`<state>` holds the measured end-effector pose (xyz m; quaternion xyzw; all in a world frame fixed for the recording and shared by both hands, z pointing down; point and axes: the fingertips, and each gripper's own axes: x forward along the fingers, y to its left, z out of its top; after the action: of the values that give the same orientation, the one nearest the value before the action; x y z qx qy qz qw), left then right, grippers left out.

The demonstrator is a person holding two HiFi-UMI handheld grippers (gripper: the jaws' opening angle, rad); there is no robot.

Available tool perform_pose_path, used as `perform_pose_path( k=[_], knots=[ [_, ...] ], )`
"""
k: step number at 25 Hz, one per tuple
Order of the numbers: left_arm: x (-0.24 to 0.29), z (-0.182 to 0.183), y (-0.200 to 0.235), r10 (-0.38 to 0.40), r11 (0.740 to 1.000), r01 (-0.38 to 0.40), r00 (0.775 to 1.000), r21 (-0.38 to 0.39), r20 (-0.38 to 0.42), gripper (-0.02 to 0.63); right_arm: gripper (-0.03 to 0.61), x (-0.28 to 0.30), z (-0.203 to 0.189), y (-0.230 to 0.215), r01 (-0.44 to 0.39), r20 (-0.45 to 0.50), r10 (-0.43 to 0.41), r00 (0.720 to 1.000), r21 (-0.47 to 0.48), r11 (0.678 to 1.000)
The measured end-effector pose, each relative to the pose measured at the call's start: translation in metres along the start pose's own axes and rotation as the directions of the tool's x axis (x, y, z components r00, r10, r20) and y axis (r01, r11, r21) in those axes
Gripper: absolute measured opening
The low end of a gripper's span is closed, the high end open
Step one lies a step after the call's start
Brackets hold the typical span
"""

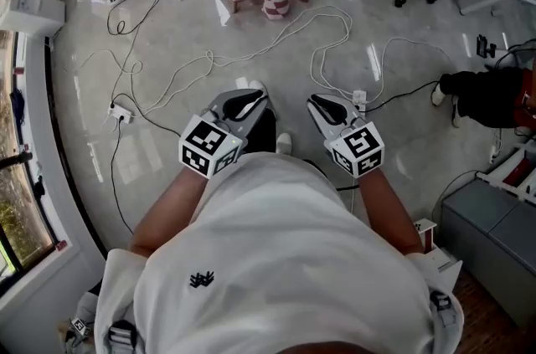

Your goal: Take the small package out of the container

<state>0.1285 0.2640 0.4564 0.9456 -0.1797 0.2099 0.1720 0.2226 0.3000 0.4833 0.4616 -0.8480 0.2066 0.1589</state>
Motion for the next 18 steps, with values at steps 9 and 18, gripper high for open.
perform_pose_path(
  k=[9, 18],
  knots=[
    [0.054, 0.075, 0.103, -0.039, 0.999, 0.039, 0.998, 0.011, 0.051, 0.1, 0.02, 0.074, 0.063, -0.094, 0.04, -0.078, -0.045, 0.996, -0.063, 0.997],
    [0.05, 0.106, 0.22, 0.038, 0.998, -0.035, 0.996, -0.048, 0.08, 0.1, 0.02, 0.19, 0.146, -0.153, -0.045, -0.138, 0.015, 0.99, -0.216, 0.975]
  ],
)
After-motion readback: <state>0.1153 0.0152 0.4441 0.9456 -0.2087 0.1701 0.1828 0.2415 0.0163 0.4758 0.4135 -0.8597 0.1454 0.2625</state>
